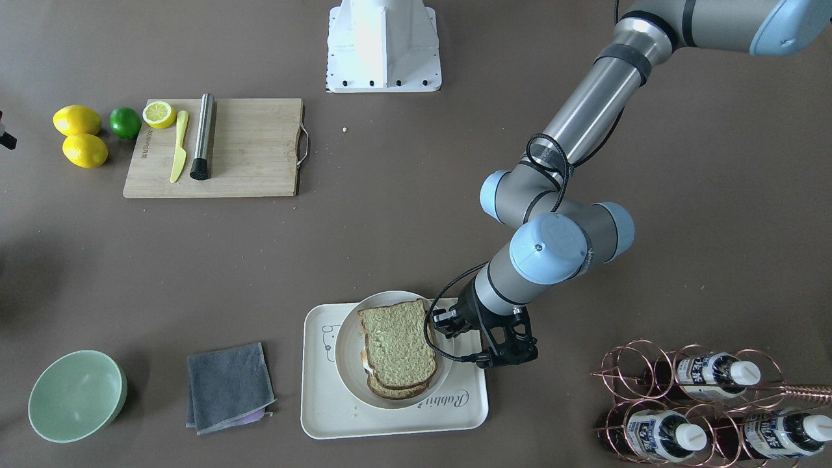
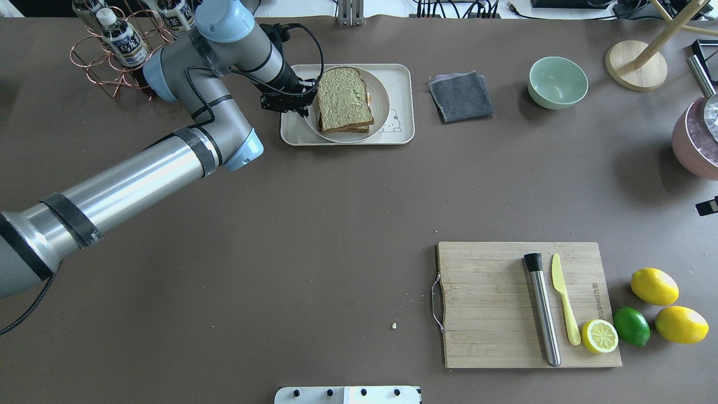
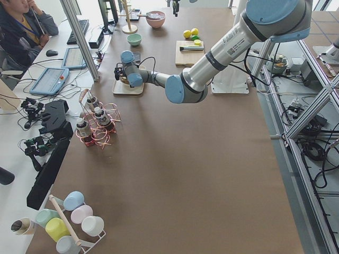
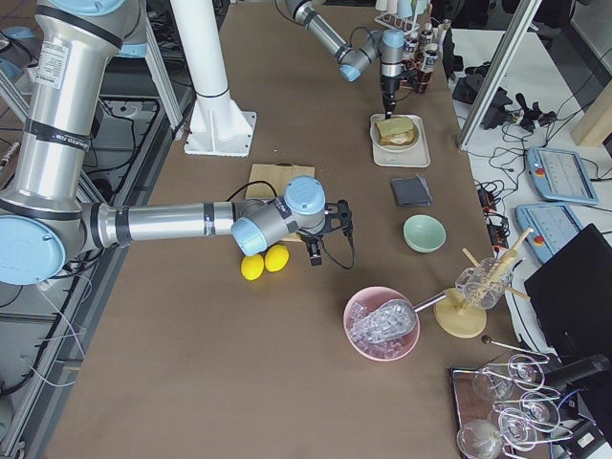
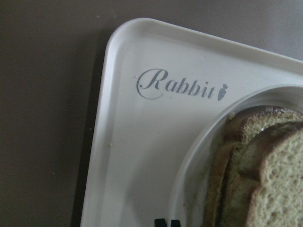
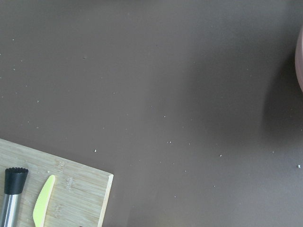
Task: Make sandwich and place on tray
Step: 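Release the plate on the tray and raise the left gripper away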
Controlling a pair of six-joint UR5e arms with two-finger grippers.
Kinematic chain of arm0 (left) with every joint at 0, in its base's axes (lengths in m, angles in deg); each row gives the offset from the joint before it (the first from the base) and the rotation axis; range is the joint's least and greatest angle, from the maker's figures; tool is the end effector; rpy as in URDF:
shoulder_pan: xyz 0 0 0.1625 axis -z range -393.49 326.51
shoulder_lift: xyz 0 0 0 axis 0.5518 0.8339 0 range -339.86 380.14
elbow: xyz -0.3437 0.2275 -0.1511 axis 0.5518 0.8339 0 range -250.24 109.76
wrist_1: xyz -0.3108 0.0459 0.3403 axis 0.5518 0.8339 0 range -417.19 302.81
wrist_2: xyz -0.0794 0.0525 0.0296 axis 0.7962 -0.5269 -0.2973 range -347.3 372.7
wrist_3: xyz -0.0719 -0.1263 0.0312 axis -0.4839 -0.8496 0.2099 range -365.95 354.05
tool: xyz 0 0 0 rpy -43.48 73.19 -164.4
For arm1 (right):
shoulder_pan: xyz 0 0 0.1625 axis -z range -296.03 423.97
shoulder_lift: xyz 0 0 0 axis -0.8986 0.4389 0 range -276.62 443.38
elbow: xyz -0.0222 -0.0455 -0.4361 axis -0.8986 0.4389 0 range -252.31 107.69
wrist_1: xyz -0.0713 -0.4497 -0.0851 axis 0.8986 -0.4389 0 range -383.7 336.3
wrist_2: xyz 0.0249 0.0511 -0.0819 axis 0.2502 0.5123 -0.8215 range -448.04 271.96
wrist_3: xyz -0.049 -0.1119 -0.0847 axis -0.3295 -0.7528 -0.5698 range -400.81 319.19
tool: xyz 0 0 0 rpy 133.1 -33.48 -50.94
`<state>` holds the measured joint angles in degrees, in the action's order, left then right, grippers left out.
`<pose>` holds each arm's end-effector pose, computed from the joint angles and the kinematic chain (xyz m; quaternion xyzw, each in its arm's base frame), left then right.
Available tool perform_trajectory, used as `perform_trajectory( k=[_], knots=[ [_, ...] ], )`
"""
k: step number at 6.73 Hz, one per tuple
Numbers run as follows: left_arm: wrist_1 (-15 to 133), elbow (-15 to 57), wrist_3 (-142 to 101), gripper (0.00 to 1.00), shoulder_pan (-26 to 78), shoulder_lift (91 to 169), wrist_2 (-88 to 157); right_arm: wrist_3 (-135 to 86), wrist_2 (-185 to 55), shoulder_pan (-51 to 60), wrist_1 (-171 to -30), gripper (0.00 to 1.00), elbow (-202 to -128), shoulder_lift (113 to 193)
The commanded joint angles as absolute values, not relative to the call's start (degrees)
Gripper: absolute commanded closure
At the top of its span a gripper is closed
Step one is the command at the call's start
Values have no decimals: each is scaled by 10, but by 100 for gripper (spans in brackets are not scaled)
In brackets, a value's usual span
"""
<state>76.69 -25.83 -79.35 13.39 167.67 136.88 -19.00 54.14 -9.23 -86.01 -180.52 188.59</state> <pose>0.6213 -0.7363 0.2930 0.0146 0.5172 -0.0878 0.8512 -0.1178 -0.4450 0.5905 0.0841 -0.4788 -0.0784 0.8704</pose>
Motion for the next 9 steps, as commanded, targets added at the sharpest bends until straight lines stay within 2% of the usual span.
perform_trajectory(
  k=[1, 2, 3, 4, 5, 7, 9],
  knots=[
    [774, -277, -793, 100, 134, 1688, 1366, -190, 541, -92, -860, 0, -1804, 1887],
    [774, -279, -793, 100, 134, 1688, 1364, -190, 541, -93, -860, 0, -1805, 1888],
    [773, -279, -793, 50, 137, 1688, 1364, -190, 541, -95, -860, 0, -1805, 1888],
    [771, -276, -793, 24, 140, 1684, 1363, -190, 541, -95, -858, 0, -1804, 1894],
    [758, -228, -795, 13, 153, 1649, 1367, -190, 541, -95, -859, 0, -1805, 1893],
    [580, 35, -792, 13, 169, 1531, 1404, -189, 540, -99, -858, 0, -1802, 1897],
    [544, 232, -753, 13, 180, 1393, 1415, -190, 534, -116, -861, 0, -1801, 1904]
  ],
)
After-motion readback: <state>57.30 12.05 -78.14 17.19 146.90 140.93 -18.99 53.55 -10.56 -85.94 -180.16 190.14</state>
